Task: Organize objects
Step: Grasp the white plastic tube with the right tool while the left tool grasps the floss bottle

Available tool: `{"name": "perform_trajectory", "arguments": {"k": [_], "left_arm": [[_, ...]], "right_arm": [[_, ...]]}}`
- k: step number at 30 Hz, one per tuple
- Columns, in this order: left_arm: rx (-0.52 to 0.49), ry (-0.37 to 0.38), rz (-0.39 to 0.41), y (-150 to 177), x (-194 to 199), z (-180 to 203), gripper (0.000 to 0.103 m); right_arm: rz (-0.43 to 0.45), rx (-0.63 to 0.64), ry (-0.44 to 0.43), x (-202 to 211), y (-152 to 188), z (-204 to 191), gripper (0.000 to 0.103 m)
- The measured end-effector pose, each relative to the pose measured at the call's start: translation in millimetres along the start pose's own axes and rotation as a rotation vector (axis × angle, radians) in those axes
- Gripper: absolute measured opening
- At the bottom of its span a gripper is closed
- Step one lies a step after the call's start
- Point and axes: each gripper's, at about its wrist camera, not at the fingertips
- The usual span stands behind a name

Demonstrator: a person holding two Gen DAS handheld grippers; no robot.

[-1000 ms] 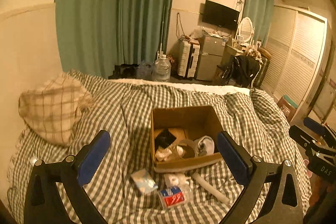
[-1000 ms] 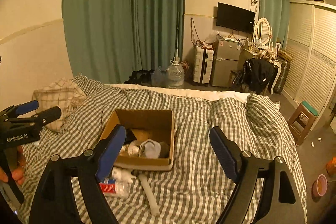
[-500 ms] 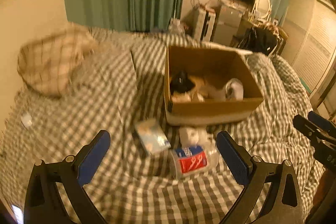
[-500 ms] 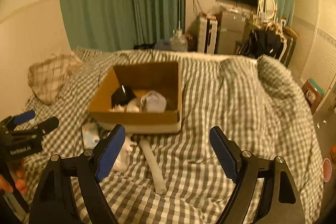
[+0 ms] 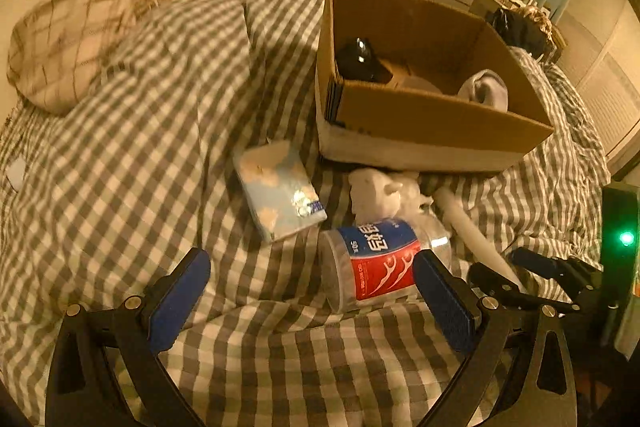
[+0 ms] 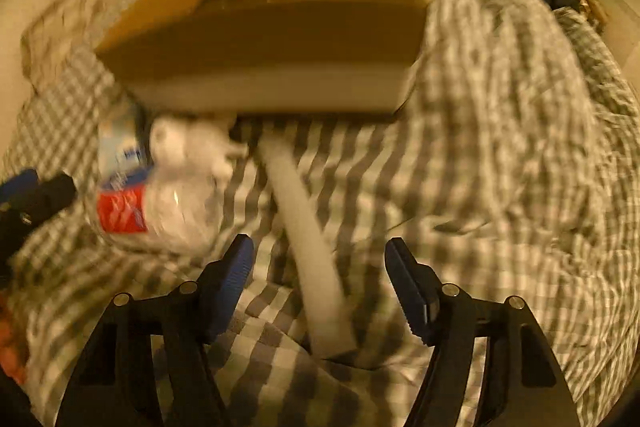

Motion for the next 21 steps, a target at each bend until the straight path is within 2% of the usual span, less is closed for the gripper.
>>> {"name": "perform_trajectory", "arguments": {"k": [3, 5, 6, 7, 11, 15, 19, 21], "left_arm": [[-0.018, 0.004, -0.022, 2, -5, 5, 0.103], [-0.039, 0.009, -0.035, 3, -7, 10, 0.103], [-0.052, 0.007, -0.039, 3, -8, 14, 0.103], [-0.061, 0.005, -0.041, 3, -8, 17, 0.103], [-0.097, 0.017, -0.046, -3, -9, 31, 0.103], [-0.089, 0.052, -0.071, -13, -18, 45, 0.103], [-0.096, 0.048, -0.121, -14, -35, 58, 0.103], [-0.116, 0.019, -0.130, -13, -40, 64, 0.103]], "right_arm": [[-0.030, -0.010, 0.006, -9, 1, 4, 0.048], [-0.036, -0.014, 0.024, -11, 2, 7, 0.028], [-0.031, -0.016, 0.021, -10, 3, 9, 0.024], [-0.019, -0.017, 0.019, -7, 3, 9, 0.016], [0.061, -0.030, 0.008, 17, 4, 16, 0.012], [0.168, -0.067, 0.025, 52, 2, 32, 0.012], [0.197, -0.090, 0.027, 58, -2, 37, 0.012], [0.191, -0.090, 0.018, 55, 0, 39, 0.012]]}}
Point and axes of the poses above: each gripper's, at about its wrist camera, not at the fingertips, and x roughly against the way its jaws point, z to its right, y to its underside, and after that the axes turned 2 degrees about y, right-handed
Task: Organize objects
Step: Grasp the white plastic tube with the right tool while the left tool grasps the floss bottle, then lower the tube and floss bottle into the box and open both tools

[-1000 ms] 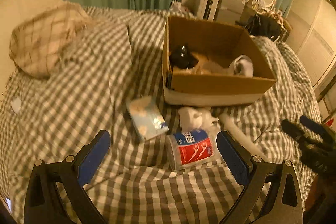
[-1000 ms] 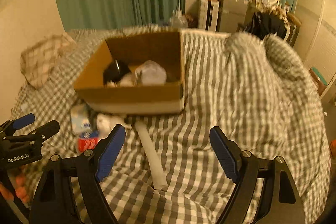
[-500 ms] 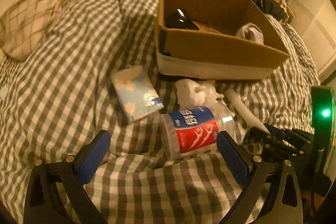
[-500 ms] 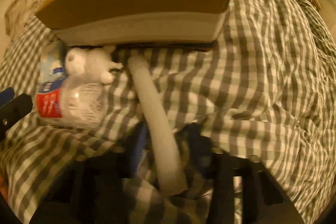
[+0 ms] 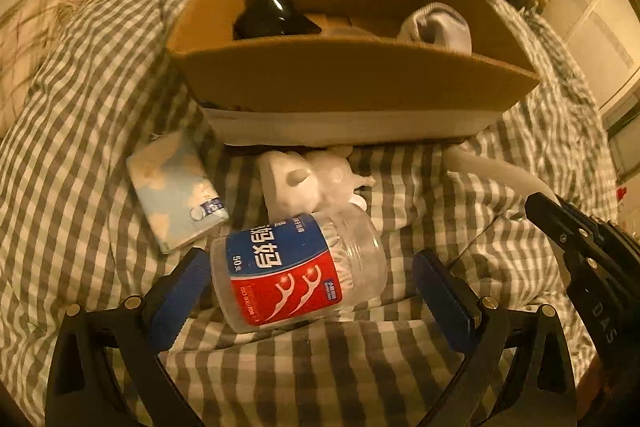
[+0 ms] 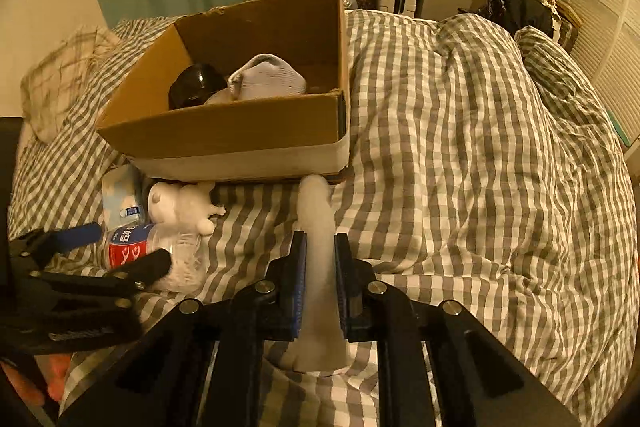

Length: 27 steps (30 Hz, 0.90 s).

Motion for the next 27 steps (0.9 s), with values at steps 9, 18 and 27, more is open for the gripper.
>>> {"name": "perform_trajectory", "arguments": {"k": [9, 18, 27], "left_arm": [[0.056, -0.016, -0.078, 0, -24, -11, 0.103], [0.051, 0.063, 0.010, 8, 4, -15, 0.094], [0.048, 0.081, 0.157, 18, 72, -18, 0.094]], "right_arm": [[-0.016, 0.014, -0.014, -13, 1, -7, 0.012], [0.026, 0.034, -0.010, 13, 0, -13, 0.012], [0.123, 0.053, -0.012, 69, -3, -23, 0.012]]}}
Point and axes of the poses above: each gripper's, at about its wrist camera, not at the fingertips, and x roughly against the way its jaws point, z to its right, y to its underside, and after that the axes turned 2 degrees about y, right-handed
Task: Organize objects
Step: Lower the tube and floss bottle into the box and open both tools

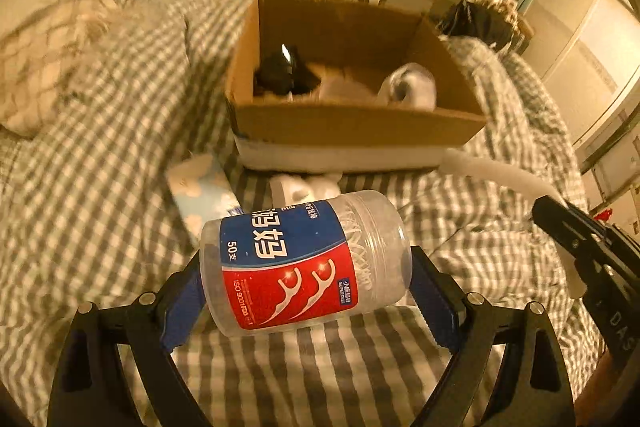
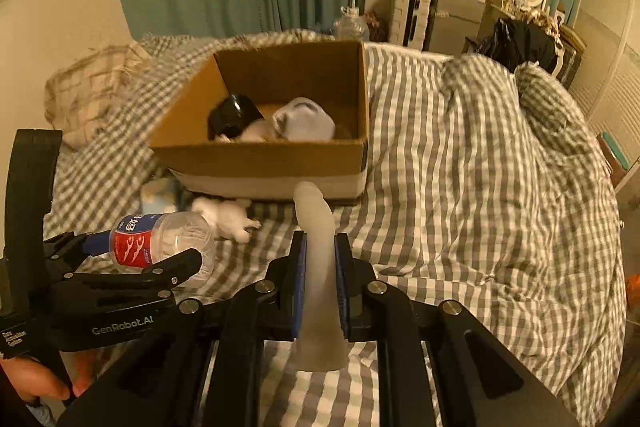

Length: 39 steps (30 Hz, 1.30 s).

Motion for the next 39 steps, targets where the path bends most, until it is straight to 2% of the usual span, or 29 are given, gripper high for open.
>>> {"name": "perform_trajectory", "arguments": {"k": [12, 22, 29, 39], "left_arm": [[-0.009, 0.032, 0.171, -24, 87, 4, 0.094], [-0.059, 0.038, 0.234, -70, 104, 11, 0.094], [-0.076, 0.028, 0.228, -114, 75, 8, 0.094], [-0.112, 0.001, 0.193, -158, 4, 12, 0.093]], "right_arm": [[0.156, 0.045, -0.014, 85, -12, -20, 0.012], [0.251, 0.075, 0.025, 106, -59, -20, 0.012], [0.254, 0.093, 0.025, 78, -98, -19, 0.012], [0.177, 0.079, -0.001, -15, -141, -10, 0.012]]}}
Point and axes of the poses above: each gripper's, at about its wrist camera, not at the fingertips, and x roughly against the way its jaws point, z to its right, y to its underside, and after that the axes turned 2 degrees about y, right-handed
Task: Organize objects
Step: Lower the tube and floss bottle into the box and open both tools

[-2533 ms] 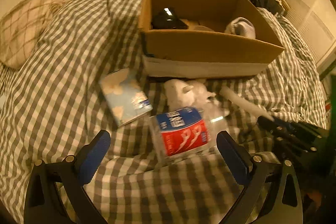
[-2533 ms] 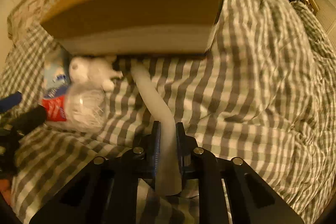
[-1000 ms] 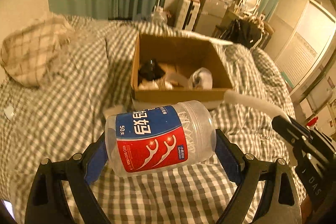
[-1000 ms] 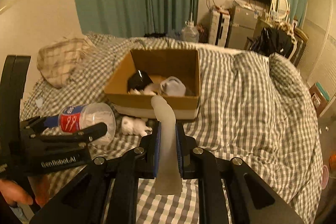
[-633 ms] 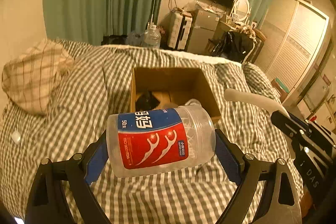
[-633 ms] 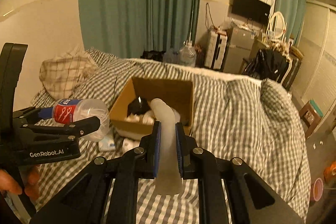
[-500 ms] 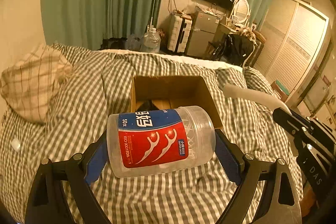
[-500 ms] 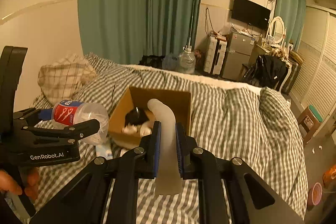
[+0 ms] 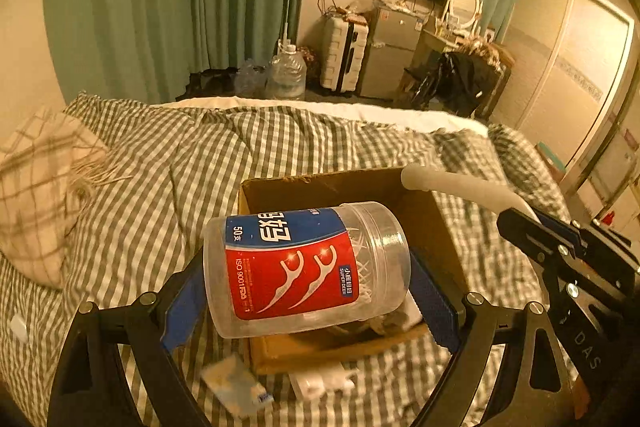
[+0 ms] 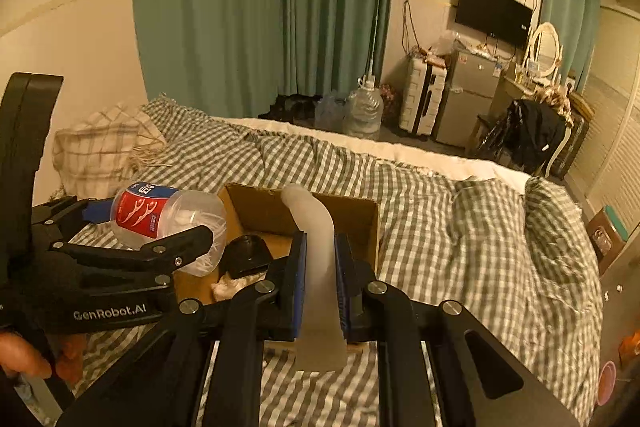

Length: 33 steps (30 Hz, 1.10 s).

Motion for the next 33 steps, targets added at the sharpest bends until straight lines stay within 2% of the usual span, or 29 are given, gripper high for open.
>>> {"name": "perform_trajectory", "arguments": {"k": [6, 10, 15, 17, 18, 20, 21, 24, 26, 33], "left_arm": [[-0.019, 0.004, -0.049, 7, -46, -1, 0.093], [-0.007, 0.002, -0.057, 10, -62, -3, 0.094], [0.020, 0.019, -0.050, 8, -59, -7, 0.094], [0.024, 0.002, -0.062, 7, -55, -7, 0.094], [0.029, -0.012, -0.067, 6, -52, -7, 0.094], [0.040, -0.022, -0.068, 6, -42, -9, 0.094], [0.044, -0.019, -0.055, 6, -34, -9, 0.095], [0.043, -0.025, -0.006, 2, -3, -8, 0.103], [0.037, -0.023, 0.023, -2, 18, -4, 0.103], [0.020, -0.024, 0.122, -1, 98, 9, 0.103]], "right_arm": [[-0.064, -0.044, -0.007, -51, 8, 16, 0.012], [-0.084, -0.055, -0.008, -70, 14, 21, 0.012], [-0.037, -0.091, -0.017, -66, 12, 27, 0.017], [-0.025, -0.097, -0.007, -59, 9, 28, 0.024], [-0.018, -0.097, 0.001, -56, 7, 29, 0.026], [-0.004, -0.101, 0.025, -43, 4, 30, 0.048], [0.008, -0.105, 0.036, -34, 2, 31, 0.052], [0.037, -0.118, 0.053, -7, -1, 35, 0.055], [0.053, -0.126, 0.070, 11, -1, 36, 0.063], [0.094, -0.127, 0.098, 80, 6, 31, 0.064]]}}
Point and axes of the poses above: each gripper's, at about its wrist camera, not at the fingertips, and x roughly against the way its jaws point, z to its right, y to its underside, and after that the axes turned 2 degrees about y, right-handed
